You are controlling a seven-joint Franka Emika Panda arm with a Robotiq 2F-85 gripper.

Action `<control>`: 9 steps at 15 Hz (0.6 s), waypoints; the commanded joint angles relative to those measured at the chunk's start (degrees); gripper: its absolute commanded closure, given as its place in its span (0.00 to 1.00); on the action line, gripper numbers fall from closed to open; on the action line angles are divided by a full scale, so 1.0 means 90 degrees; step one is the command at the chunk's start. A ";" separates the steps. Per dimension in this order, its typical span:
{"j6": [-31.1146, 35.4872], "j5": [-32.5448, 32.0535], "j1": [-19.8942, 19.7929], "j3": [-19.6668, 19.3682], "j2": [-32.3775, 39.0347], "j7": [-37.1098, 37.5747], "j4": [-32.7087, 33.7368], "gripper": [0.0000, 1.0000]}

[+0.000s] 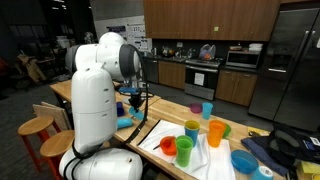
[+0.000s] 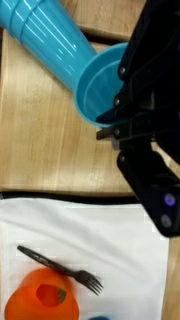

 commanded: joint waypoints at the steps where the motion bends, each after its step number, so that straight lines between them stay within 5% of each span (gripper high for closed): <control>1: 0.0794 0.1062 -0.0402 0.0111 -0.0816 -0.0870 -0.1044 0.98; 5: 0.0769 0.2057 -0.0670 0.0041 -0.1077 -0.1440 -0.1583 0.98; 9: 0.0405 0.2072 -0.0936 -0.0116 -0.1227 -0.1355 -0.1936 0.98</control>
